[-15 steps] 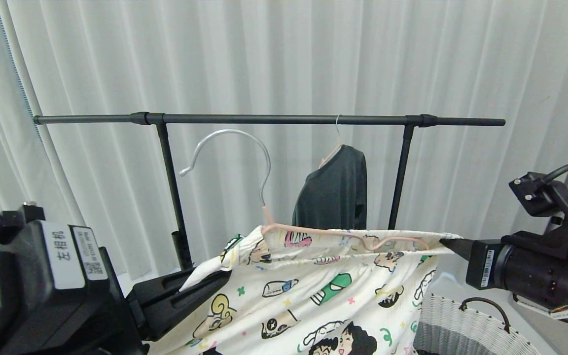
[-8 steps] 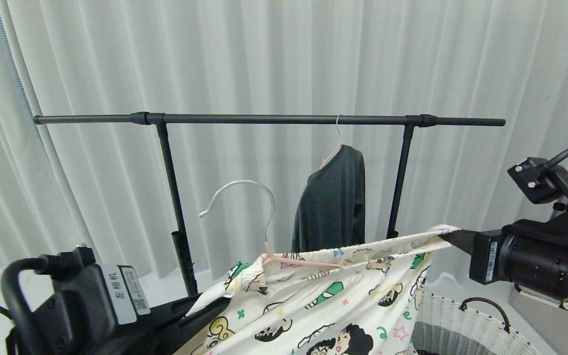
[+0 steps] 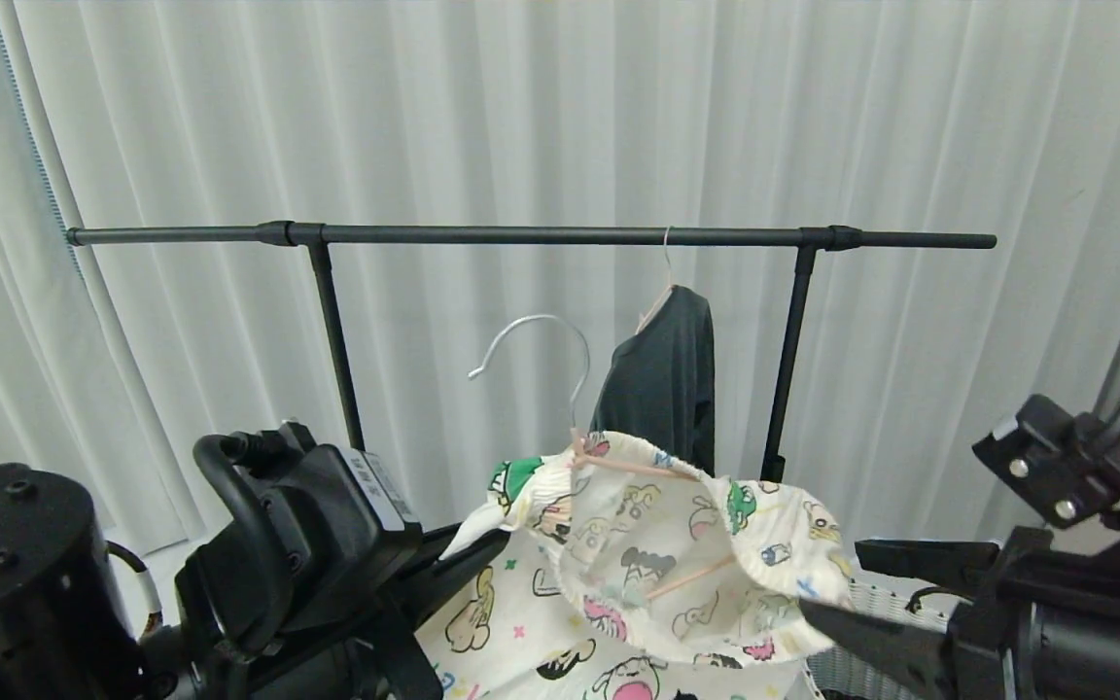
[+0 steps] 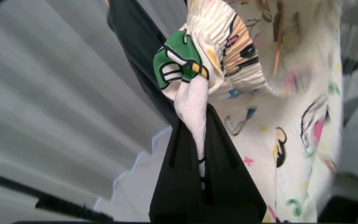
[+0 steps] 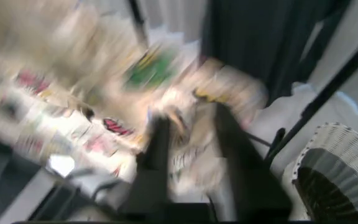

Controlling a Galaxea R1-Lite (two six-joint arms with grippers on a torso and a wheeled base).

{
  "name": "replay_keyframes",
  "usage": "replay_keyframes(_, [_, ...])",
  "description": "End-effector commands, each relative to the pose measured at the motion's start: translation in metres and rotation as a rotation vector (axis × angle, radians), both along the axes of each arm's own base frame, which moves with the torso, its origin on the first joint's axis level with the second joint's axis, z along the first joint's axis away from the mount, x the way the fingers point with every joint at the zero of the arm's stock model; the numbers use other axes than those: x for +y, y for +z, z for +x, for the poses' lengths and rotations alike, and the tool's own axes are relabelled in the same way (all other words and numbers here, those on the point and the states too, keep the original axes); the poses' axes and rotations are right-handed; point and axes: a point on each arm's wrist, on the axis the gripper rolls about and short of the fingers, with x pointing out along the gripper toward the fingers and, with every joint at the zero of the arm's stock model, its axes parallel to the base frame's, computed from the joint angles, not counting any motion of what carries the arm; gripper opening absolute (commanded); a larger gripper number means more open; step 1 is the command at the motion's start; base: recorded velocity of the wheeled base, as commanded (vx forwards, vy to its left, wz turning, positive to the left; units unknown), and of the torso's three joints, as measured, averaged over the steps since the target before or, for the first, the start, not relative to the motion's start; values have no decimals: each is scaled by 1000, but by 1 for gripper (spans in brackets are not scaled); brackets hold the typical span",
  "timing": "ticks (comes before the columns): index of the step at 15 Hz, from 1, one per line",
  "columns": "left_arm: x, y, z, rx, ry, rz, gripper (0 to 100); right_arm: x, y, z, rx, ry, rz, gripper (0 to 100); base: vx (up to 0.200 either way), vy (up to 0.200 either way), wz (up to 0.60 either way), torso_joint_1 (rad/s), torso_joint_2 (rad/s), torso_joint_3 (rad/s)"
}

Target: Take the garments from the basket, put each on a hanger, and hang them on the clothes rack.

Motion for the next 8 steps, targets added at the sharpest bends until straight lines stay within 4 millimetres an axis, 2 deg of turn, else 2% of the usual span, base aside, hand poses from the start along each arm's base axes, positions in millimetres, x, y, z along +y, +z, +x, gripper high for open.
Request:
replay_keyframes(1, [-10, -7, -3, 11, -50, 10, 0, -11, 0, -22, -36, 164, -45, 100, 0, 0, 0, 0, 0, 0])
replay_keyframes(3, [-11, -11, -6, 19, -64, 19, 0, -14, -1, -23, -68, 277, -86, 100, 0, 0, 0, 0, 0, 0])
replay_keyframes(6, [-6, -27, -14, 59, -86, 67, 0, -13, -4, -17, -146, 359, -159, 100, 0, 0, 0, 0, 0, 0])
replay_keyframes(8, [-5, -28, -17, 74, -156, 57, 0, -13, -5, -13, -184, 418, -187, 100, 0, 0, 0, 0, 0, 0])
